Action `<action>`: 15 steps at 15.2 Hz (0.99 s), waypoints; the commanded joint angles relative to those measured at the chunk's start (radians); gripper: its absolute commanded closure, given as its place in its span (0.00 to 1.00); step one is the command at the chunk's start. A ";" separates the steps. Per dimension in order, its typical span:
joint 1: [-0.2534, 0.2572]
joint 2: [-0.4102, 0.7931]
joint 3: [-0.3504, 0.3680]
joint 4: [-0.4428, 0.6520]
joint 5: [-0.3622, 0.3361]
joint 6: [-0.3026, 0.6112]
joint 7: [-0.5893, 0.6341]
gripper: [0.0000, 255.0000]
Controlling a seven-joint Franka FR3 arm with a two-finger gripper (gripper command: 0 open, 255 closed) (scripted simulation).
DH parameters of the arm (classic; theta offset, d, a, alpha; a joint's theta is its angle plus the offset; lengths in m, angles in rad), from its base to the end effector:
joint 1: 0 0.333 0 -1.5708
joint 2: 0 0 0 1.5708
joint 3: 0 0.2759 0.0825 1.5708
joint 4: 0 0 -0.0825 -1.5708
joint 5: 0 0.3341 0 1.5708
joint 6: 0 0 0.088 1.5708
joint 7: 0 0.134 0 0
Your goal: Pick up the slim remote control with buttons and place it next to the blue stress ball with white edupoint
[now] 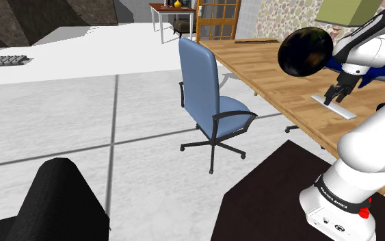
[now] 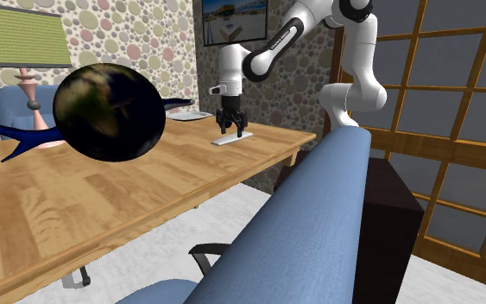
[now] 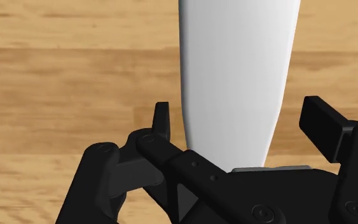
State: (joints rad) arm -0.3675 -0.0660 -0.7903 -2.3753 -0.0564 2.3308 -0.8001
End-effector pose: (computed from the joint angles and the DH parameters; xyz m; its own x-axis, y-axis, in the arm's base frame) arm 0.1831 -0.4190 0.3088 0.9499 -0.3125 0.0063 -0.3125 -0.9499 -0.0020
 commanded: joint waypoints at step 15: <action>-0.011 -0.103 0.026 0.059 -0.080 -0.138 0.061 0.00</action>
State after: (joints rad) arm -0.3788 -0.1685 -0.7647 -2.3171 -0.1360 2.1936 -0.7392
